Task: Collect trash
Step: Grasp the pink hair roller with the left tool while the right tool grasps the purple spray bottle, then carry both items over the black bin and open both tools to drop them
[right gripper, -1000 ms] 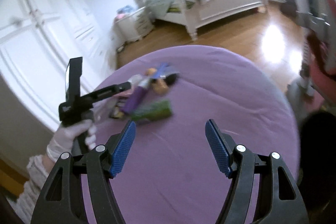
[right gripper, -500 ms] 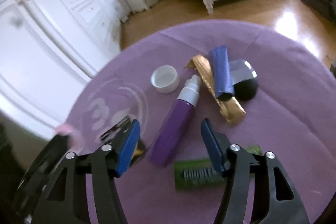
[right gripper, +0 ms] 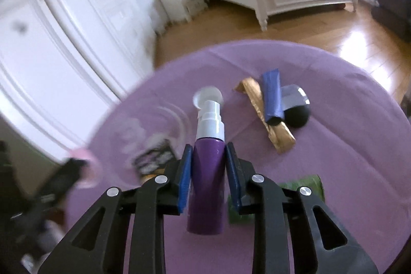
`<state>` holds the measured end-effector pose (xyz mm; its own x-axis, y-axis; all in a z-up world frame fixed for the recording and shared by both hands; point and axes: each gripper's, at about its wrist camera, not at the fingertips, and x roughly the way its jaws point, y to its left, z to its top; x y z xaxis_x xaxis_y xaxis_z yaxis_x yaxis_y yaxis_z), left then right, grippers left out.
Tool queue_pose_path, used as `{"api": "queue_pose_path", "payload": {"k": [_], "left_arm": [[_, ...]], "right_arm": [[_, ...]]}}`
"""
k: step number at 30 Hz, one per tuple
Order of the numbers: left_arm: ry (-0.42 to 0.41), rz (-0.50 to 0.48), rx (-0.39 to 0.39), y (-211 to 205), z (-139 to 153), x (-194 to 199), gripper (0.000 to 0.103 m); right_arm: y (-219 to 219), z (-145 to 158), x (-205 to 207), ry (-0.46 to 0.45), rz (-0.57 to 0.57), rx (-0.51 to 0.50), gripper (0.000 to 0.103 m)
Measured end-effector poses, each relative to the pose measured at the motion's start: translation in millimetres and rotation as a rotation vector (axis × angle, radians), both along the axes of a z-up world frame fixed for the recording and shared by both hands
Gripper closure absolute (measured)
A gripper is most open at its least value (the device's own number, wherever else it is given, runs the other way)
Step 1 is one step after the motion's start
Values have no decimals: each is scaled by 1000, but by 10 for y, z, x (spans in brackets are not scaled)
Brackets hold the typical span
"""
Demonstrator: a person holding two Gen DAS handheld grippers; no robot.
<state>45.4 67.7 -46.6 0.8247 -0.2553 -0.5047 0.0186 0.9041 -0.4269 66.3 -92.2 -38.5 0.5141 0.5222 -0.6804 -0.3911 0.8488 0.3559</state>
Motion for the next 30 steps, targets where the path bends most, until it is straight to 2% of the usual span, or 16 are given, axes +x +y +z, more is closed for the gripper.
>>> {"api": "queue_pose_path", "payload": {"k": [4,6,10,13,16,25,30], "left_arm": [[-23,-52,8,-205,114,-21,31],[-40,-86,8,-362,187,-35,31],[-74,-190,22,-820,323,-39,31],[-85,-286,21,-1263,363,5,31],[-79,-373,10,-1690,349,68,31],[-46,-619,5,-2995,170,136,31],[-11,-705,-1,-3533,24,185,31]], "right_arm": [[-607,321,-371,-84,-62,124,77],[-955,442,-511,-121,-119,151,77],[-1696,612,-828,-204,-257,159,77],[-2137,619,-983,-234,-335,151,77],[-2637,573,-1133,-240,-415,150,77],[-3760,233,-1534,-215,-609,166,77],[-4155,10,-1614,-199,-698,158,77]]}}
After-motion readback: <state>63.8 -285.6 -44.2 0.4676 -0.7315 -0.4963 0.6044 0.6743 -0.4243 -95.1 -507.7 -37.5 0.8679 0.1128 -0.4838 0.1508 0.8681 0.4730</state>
